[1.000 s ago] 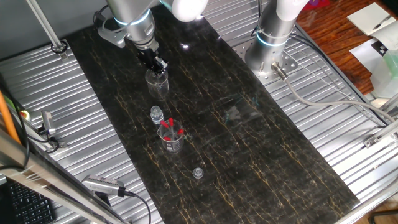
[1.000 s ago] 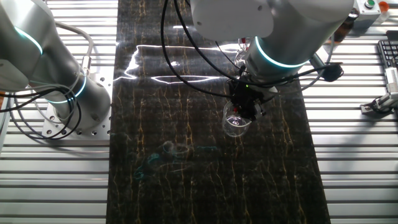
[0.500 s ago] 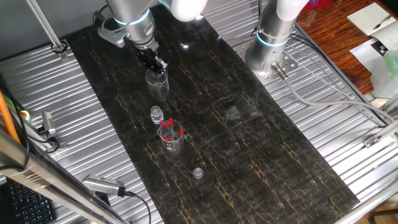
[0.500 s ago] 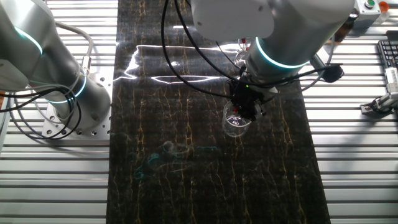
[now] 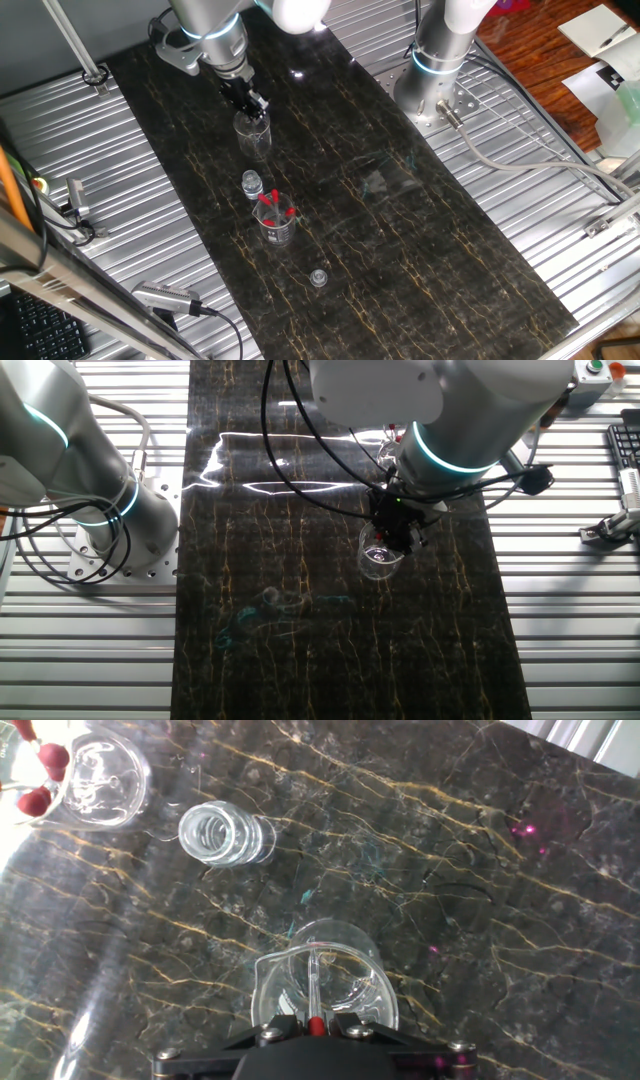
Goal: Transfer liquid using a dropper
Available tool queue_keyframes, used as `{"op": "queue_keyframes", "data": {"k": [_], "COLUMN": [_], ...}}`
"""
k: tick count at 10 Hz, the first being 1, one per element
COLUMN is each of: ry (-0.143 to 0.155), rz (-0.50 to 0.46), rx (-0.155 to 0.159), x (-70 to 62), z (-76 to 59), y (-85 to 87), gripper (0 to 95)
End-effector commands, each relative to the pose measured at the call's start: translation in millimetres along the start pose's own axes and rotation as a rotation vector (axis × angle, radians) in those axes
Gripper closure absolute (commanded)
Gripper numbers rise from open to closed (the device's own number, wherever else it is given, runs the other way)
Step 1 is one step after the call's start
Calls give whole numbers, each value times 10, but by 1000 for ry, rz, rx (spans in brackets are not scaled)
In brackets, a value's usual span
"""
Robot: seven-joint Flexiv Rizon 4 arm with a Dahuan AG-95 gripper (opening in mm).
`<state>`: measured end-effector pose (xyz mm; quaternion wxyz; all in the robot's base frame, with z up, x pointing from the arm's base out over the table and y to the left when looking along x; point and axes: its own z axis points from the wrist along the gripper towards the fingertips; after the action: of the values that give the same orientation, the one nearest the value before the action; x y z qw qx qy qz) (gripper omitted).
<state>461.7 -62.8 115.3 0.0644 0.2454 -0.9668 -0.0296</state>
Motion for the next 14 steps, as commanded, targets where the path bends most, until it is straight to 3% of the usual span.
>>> {"op": "queue_keyframes", "data": {"k": [1,6,14], "ry": [1,1,2], "rz": [0,3,-10], "rx": [0,4,6], "x": [-4,-24,-28], "z": [-3,74,65], "y": [-1,-10,-16], "gripper": [950,950,950]}}
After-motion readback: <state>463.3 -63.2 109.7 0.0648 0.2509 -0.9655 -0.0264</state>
